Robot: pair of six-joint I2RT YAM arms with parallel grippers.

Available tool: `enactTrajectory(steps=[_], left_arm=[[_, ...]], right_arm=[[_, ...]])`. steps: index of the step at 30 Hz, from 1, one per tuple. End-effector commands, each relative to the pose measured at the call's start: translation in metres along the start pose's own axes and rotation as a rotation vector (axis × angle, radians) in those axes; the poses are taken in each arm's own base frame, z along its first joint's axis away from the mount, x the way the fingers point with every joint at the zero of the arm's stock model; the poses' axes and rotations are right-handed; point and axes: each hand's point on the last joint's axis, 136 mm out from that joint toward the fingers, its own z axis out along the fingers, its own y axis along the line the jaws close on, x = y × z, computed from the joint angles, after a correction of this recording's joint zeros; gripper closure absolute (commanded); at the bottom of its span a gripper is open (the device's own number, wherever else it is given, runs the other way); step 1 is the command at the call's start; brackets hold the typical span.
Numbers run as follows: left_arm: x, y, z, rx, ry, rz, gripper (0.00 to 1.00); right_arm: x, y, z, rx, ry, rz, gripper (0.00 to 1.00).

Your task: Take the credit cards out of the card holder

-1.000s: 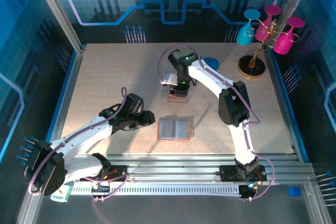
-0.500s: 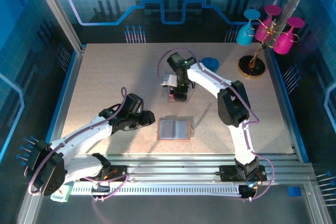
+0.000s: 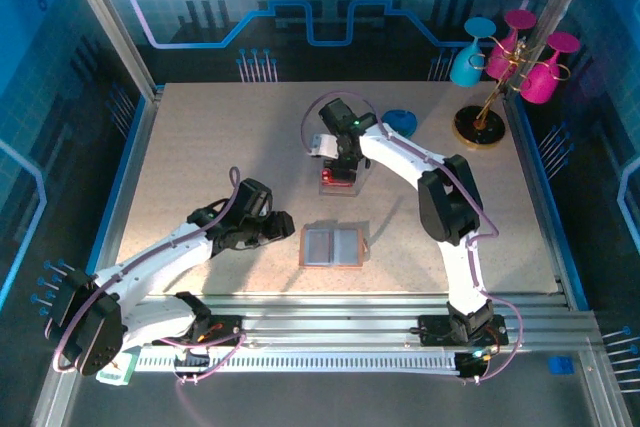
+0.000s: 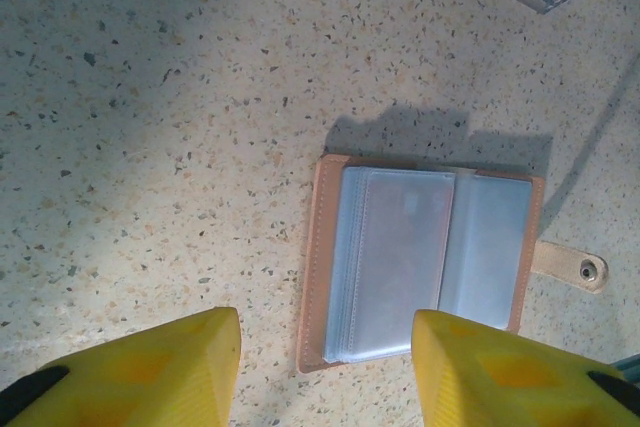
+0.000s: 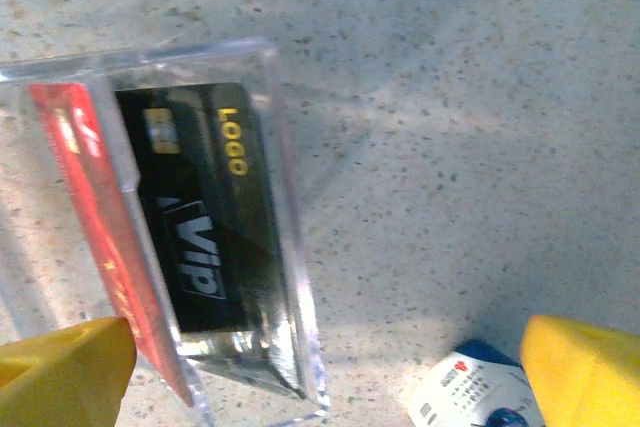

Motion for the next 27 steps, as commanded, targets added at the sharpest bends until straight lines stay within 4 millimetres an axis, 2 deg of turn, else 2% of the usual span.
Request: enactTrajectory(steps=[1, 9, 17, 27], left_arm=[[0.0, 0.002, -0.002, 0.011, -0.003, -0.008, 0.51], [0.0, 0.003, -0.002, 0.011, -0.005, -0.011, 0.51], [0.001, 0.004, -0.002, 0.011, -0.002, -0.014, 0.51], [0.001, 0.002, 0.0, 0.014, 0.003, -0.015, 0.51]], right_arm=[[-0.007, -0.021, -0.018, 0.102, -0.031, 0.029, 0.0], [-0.013, -0.025, -0.025, 0.109, -0.075, 0.043, 0.0], [-0.011, -0.011, -0.001, 0.062, -0.049, 0.03, 0.0], [-0.007, 0.006, 0.01, 0.009, -0.038, 0.016, 0.0]])
